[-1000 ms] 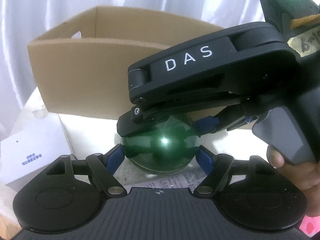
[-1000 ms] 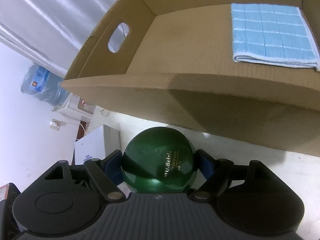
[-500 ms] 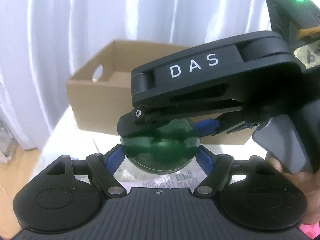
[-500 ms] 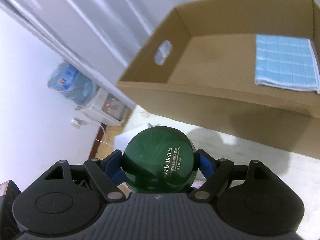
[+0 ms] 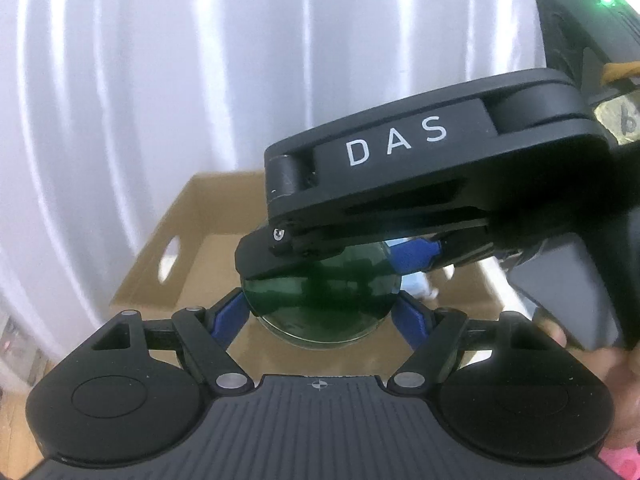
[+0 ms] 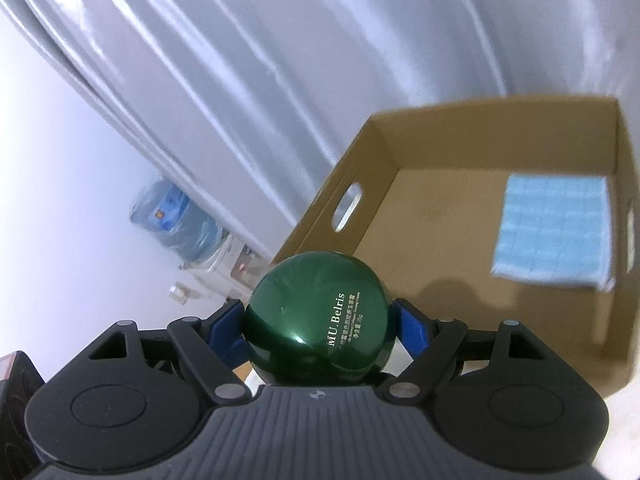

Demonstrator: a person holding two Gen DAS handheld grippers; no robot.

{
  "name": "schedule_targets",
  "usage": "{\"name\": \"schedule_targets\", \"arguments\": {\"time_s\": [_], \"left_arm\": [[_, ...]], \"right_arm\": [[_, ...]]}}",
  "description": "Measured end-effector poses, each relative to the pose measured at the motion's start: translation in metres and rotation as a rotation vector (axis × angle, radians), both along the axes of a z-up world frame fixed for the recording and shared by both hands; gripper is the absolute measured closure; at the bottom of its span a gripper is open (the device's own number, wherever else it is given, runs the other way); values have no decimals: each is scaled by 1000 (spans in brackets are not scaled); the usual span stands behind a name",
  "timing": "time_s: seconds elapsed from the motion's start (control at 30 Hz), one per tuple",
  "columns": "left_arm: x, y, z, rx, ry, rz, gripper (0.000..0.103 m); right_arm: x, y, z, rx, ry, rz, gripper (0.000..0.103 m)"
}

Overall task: Organize objects
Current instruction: 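Lift the green ball with the right gripper and carry it into the box, then open the right gripper to release the ball beside the towel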

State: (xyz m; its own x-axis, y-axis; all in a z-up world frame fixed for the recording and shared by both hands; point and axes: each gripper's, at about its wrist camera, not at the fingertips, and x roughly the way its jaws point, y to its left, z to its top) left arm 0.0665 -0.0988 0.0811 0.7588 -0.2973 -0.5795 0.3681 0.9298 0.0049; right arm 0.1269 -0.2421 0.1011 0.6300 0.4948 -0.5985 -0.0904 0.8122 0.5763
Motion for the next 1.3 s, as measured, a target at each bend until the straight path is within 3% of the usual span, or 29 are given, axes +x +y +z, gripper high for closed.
{"name": "schedule_targets", "arguments": {"time_s": [0.23, 0.5, 0.73, 0.97, 1.3], "left_arm": [[59, -30, 0, -16, 94, -55, 25], [134, -41, -35, -75, 382, -93, 25], [170, -44, -75, -106, 600, -95, 25], [185, -44, -100, -124, 732, -80, 25], [186, -32, -110, -106, 775, -45, 23]], "right_arm": [[51, -46, -3, 6, 112, -19, 20], [113, -75, -46, -4, 371, -9, 20], [140, -85, -95, -21, 560, 22, 20], [150, -89, -128, -52, 685, 52, 19], [147, -76, -141, -90, 747, 103, 20]]}}
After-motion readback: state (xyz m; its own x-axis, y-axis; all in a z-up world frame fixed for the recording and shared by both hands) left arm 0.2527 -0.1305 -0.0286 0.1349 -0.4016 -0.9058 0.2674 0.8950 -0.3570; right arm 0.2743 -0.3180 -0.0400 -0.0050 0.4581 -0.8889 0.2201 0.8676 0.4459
